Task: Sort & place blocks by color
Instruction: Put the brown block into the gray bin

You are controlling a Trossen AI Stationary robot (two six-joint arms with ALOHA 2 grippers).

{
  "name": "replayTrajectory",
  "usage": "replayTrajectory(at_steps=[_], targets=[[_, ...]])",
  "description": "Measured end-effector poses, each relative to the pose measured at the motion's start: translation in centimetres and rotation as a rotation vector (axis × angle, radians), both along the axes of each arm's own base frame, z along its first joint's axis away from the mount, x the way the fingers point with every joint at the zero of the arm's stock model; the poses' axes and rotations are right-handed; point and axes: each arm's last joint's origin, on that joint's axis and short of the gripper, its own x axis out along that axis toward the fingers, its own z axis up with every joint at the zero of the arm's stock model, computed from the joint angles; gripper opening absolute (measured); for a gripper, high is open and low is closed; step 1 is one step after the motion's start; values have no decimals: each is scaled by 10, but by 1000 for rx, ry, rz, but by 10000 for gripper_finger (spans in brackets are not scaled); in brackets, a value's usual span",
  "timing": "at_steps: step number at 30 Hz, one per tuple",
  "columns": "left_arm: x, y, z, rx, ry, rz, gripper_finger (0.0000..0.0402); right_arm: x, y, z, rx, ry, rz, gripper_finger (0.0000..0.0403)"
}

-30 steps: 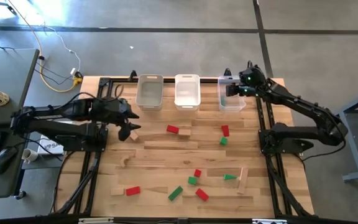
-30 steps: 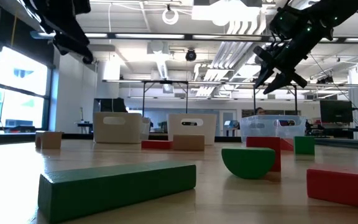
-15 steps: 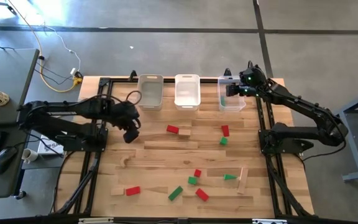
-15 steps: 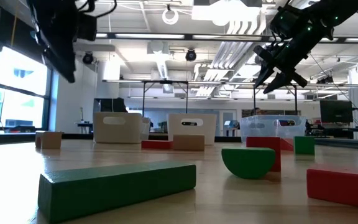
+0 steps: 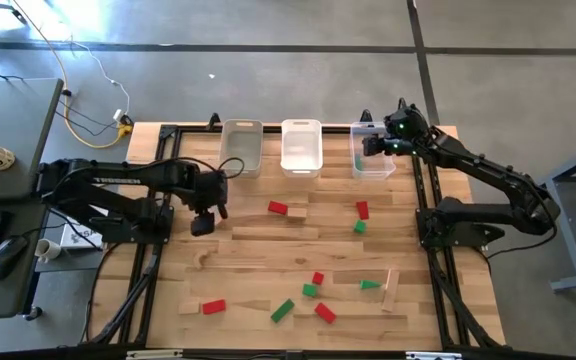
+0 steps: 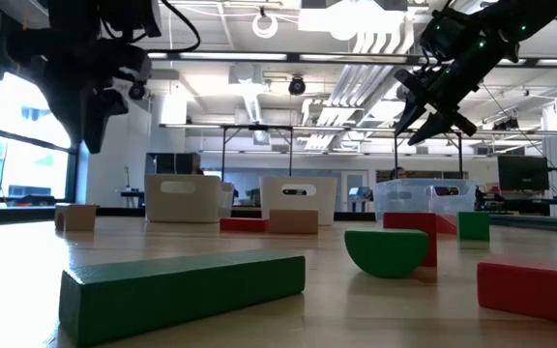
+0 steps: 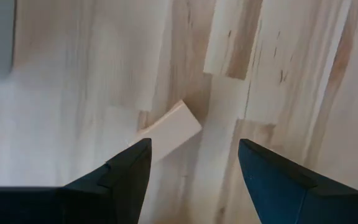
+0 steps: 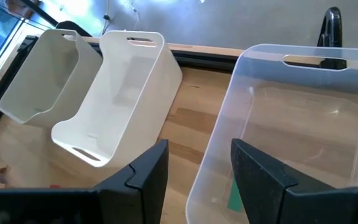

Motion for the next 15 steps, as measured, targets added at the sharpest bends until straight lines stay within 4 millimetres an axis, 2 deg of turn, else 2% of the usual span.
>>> replayTrajectory(at_steps=[9,15], targets=[[4,2,-5,85,41,-334,227,0,0,0,-7,6,13,161],[11,3,-16,95,103,-456,227,0,0,0,-7,6,14,161]])
